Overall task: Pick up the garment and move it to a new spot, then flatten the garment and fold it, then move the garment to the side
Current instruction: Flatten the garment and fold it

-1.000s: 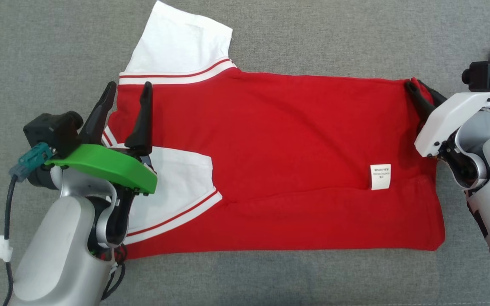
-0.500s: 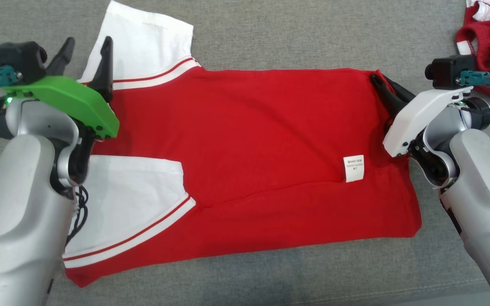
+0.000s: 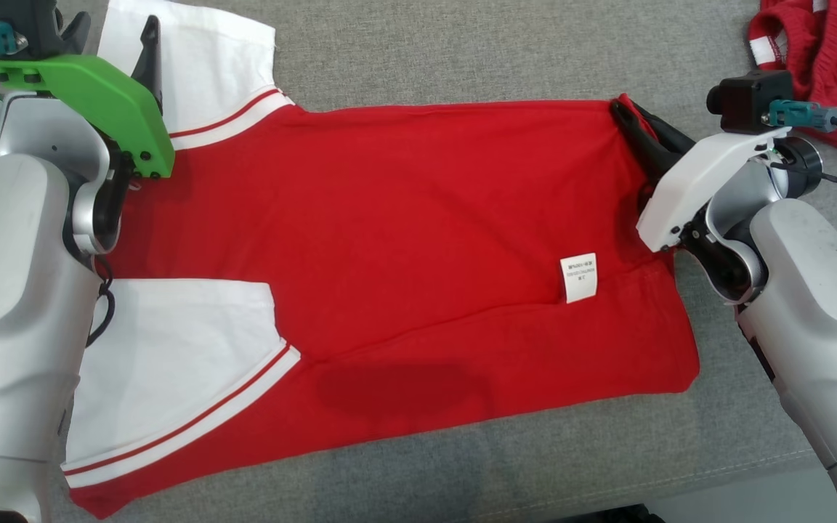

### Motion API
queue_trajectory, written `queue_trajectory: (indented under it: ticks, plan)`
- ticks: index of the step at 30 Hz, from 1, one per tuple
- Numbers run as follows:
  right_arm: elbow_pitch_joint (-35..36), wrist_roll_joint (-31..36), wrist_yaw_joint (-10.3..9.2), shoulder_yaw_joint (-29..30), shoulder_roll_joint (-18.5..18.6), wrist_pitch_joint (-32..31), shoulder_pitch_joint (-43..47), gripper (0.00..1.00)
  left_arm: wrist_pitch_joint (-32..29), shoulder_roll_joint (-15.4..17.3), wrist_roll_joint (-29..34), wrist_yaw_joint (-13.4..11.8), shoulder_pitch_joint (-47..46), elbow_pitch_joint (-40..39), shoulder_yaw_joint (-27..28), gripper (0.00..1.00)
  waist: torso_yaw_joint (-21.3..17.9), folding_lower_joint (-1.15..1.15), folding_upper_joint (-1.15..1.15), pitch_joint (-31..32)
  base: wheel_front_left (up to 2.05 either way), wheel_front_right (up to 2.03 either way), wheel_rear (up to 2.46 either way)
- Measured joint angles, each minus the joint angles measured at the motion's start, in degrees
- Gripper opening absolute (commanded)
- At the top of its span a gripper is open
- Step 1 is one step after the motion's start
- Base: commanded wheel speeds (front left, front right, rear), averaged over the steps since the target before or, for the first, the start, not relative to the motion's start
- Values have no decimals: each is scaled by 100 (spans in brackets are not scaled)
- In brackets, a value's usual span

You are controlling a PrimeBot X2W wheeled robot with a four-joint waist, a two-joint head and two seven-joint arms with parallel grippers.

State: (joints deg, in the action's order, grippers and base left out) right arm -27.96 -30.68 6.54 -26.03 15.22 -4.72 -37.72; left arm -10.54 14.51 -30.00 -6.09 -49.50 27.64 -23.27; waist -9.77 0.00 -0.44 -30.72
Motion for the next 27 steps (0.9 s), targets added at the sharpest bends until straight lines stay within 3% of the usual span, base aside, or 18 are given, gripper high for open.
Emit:
queue_trajectory:
  ticks: [10,22,23,24,25,27]
  plan:
    - [-200,1,44,-258,-143,91,-199,0,-8,136,45,7,-279,567,97,100,-167,0,0,-19,0,0,0]
    - [-318,-11,60,-379,-247,222,-325,0,-94,74,73,62,-584,1035,18,100,-359,0,0,-109,0,0,0]
    - [-333,-13,62,-385,-248,253,-331,0,-94,73,91,62,-585,1080,7,92,-362,0,0,-113,0,0,0]
    - [-349,-21,64,-388,-247,268,-336,0,-94,73,99,62,-587,1105,0,74,-363,0,0,-117,0,0,0]
    - [-364,-22,77,-388,-247,270,-346,0,-94,73,103,62,-599,1125,-4,40,-361,0,0,-121,0,0,0]
    - [-403,-33,100,-385,-234,323,-358,0,-83,43,103,63,-656,1194,-22,22,-349,0,0,-124,0,0,0]
